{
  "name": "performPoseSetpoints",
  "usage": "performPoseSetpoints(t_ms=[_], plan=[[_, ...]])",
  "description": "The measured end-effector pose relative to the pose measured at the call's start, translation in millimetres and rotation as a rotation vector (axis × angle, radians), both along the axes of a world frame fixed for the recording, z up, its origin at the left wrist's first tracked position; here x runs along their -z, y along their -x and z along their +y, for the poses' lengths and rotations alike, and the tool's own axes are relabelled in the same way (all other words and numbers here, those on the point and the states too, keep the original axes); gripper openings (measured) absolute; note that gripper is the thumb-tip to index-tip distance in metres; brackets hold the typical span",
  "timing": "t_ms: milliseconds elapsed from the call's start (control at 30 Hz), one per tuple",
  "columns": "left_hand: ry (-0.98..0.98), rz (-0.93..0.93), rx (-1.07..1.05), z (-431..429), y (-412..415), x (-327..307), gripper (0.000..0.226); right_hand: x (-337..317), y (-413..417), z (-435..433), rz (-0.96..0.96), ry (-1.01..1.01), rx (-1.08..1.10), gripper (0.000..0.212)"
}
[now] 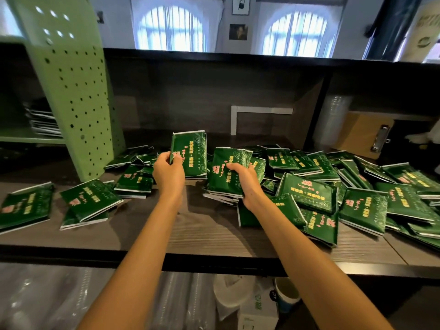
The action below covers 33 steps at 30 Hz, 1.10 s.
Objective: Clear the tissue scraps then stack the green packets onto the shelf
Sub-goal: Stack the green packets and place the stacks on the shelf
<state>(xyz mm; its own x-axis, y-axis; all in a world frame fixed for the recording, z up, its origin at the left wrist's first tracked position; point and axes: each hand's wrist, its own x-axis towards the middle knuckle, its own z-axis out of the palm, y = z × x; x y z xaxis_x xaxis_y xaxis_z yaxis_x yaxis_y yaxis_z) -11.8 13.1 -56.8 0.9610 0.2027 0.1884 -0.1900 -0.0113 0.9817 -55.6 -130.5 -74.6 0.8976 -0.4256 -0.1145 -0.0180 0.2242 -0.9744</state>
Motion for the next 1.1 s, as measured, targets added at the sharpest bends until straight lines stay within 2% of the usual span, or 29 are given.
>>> performPoseSetpoints(t_ms=[67, 167, 400, 533, 667, 767, 800, 833, 933, 967, 1033, 1100], plan=[[0.005, 0.003, 0.080, -5.9, 0.1, 1.6, 0.017, 1.7, -2.1, 1.2, -0.008, 0.008, -0.004, 0.093], [-0.022, 0.009, 0.156, -20.7, 5.6, 5.9, 0.023, 2.3, -4.2, 2.8, -0.002, 0.010, -0.001, 0.097], [-0.184, -0.066, 0.086, -43.1, 23.5, 15.0, 0.016, -1.4, -0.3, 3.9, 0.012, 0.013, -0.068, 0.118], [-0.244, -0.159, 0.098, -43.5, 25.5, 9.0, 0.007, 2.5, -0.5, -8.5, 0.029, -0.009, -0.102, 0.095], [-0.218, -0.181, 0.102, -39.8, 27.9, 3.0, 0.027, -5.4, 4.5, -17.8, -0.018, -0.112, -0.063, 0.076], [-0.173, -0.149, 0.072, -40.0, 31.6, -1.7, 0.026, -14.4, 13.7, -36.5, -0.056, -0.118, -0.009, 0.023], [-0.198, -0.126, 0.068, -40.5, 31.9, -2.3, 0.024, -17.6, 17.5, -44.5, -0.066, -0.125, 0.008, 0.014], [-0.248, -0.098, 0.091, -42.3, 32.1, -1.6, 0.022, -20.1, 20.3, -53.0, -0.067, -0.124, 0.032, 0.015], [-0.486, -0.032, 0.390, -52.6, 32.6, 3.5, 0.009, -21.1, 24.4, -76.0, -0.037, -0.098, 0.095, 0.034], [-0.586, -0.005, 0.546, -56.1, 35.7, 5.1, 0.014, -19.8, 26.4, -80.6, -0.035, -0.104, 0.105, 0.036], [-0.750, 0.053, 0.814, -62.9, 44.0, 10.7, 0.039, -16.5, 33.5, -85.3, -0.049, -0.133, 0.115, 0.023], [-0.884, 0.032, 0.856, -68.6, 48.0, 16.6, 0.059, -11.1, 37.5, -88.8, -0.060, -0.173, 0.125, 0.017]])
